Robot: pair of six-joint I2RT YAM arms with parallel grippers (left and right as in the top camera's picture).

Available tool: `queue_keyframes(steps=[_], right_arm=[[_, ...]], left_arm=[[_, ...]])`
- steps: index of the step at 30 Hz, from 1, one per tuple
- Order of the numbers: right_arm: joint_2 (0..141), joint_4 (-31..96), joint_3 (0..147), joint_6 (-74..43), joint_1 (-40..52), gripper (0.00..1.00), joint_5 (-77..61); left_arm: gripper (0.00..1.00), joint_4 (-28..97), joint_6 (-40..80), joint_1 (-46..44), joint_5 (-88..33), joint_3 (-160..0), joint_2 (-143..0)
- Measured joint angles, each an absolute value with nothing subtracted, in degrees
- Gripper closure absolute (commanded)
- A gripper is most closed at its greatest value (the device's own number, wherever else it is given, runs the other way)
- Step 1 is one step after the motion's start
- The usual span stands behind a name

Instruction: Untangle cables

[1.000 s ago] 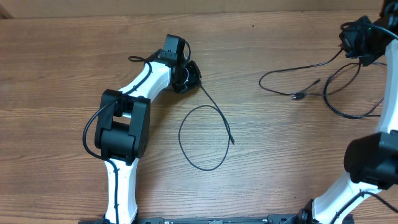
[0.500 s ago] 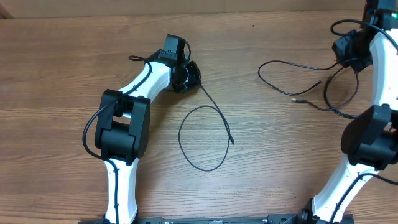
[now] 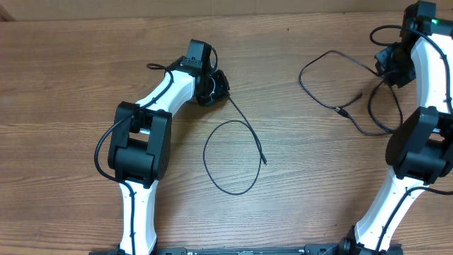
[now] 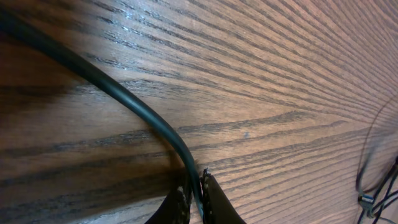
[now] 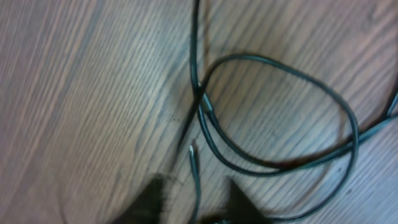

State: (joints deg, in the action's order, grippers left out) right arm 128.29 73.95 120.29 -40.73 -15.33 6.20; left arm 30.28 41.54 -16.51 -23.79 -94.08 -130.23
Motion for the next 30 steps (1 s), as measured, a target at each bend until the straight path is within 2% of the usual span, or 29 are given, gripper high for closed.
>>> queue_keyframes(steps=[3,5,9,15,16,19,22,23,24,25,27,30], right_arm=[[128.3,73.6,120.3,-40.8,-15.3,0.19,6.3],[128.3,73.5,120.3,-40.3,-15.3,0.09,6.0],[128.3,73.2,120.3,-39.4,-15.3,0.01,2.9],[128.3,71.8,120.3,-30.5,-15.0,0.00,-8.4],[128.3,71.6,120.3,-28.9,-14.9,0.07,-10.2],[128.3,71.2,120.3,-25.2,-14.0,0.11,-14.0],[128.3,70.0,120.3,-22.5,-13.4,0.18,-17.7],[128.3,70.1,120.3,-20.6,-13.4,0.20,-19.8],[128.3,70.4,120.3,-18.6,-13.4,0.20,-21.6],[128.3,71.0,120.3,-16.9,-13.4,0.21,-23.0],[128.3,72.9,120.3,-12.2,-13.2,0.22,-25.9],[128.3,75.0,120.3,-4.7,-12.1,0.24,-28.3]], left_arm=[[0.91,30.3,41.5,-16.5,-23.7,-94.1,-130.2],[0.91,30.3,41.5,-16.5,-23.4,-94.1,-130.2],[0.96,30.3,41.6,-16.5,-23.3,-94.1,-130.2],[0.96,30.3,40.0,-16.5,-23.1,-94.1,-130.2],[0.96,30.2,39.5,-16.5,-23.2,-94.1,-130.2],[0.96,30.1,37.4,-16.5,-23.3,-94.1,-130.2],[0.94,30.1,35.9,-16.5,-23.4,-94.1,-130.2],[0.89,30.0,35.7,-16.4,-23.6,-94.1,-130.2],[0.78,30.0,35.4,-16.3,-23.9,-94.1,-130.2],[0.62,30.0,34.8,-16.3,-24.3,-94.1,-130.2],[0.40,29.6,34.2,-15.9,-26.2,-94.1,-130.1],[0.20,29.7,33.4,-15.4,-28.2,-94.6,-129.5]])
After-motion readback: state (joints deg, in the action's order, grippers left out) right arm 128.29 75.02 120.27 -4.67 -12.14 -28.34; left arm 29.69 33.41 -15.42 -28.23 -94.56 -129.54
